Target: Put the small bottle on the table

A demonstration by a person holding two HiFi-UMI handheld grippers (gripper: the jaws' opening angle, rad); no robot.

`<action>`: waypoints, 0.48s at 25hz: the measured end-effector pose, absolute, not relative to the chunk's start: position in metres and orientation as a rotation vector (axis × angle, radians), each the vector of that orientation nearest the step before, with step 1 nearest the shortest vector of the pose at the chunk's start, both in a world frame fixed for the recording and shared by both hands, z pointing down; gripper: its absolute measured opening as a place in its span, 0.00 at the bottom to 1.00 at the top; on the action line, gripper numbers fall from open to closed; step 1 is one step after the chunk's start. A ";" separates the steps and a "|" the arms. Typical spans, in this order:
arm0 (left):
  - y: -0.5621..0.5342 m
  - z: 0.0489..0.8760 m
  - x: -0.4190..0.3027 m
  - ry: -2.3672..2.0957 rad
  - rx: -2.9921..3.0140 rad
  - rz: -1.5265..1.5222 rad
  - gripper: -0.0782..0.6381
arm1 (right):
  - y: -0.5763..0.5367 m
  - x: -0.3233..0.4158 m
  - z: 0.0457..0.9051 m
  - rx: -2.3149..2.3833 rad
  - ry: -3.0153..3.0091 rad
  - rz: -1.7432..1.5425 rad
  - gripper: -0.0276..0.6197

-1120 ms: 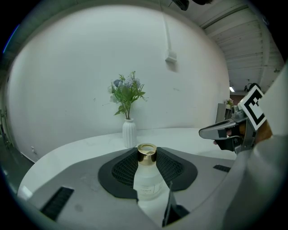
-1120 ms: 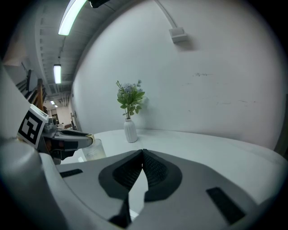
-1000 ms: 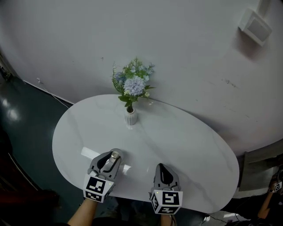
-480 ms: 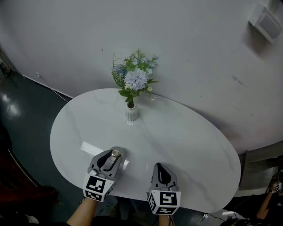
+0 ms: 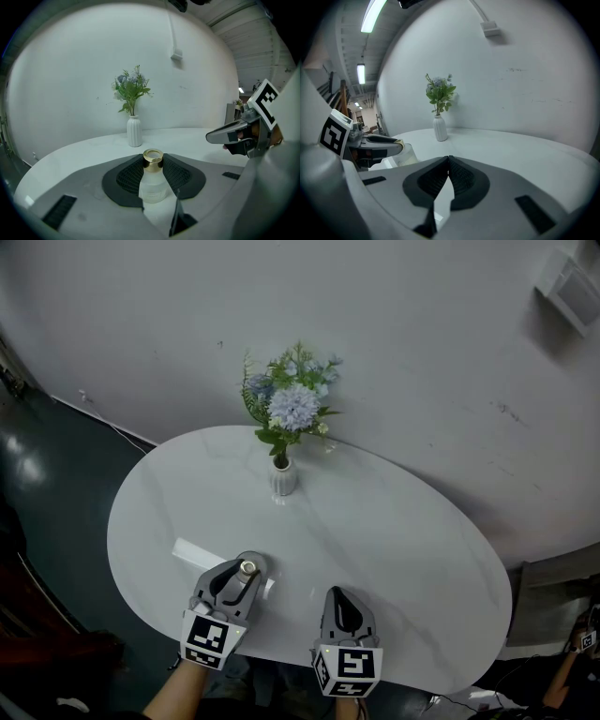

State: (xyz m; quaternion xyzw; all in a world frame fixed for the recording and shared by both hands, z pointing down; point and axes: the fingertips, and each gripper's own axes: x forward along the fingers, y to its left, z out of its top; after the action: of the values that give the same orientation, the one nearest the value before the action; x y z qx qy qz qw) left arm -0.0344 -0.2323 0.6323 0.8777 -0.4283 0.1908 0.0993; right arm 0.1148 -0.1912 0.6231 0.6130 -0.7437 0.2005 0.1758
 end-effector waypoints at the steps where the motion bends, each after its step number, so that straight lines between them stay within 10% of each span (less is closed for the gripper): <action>1: -0.233 0.633 -0.034 -1.269 2.595 0.562 0.29 | -0.191 0.115 0.623 1.737 -2.109 0.567 0.14; 12: -0.233 0.633 -0.035 -1.272 2.583 0.596 0.29 | -0.188 0.116 0.612 1.742 -2.126 0.543 0.14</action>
State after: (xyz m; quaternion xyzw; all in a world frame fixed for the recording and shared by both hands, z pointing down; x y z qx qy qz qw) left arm -0.0347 -0.2327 0.6326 0.8740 -0.4305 0.2017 0.1007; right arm 0.1160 -0.1878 0.6118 0.6128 -0.7479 0.1910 0.1693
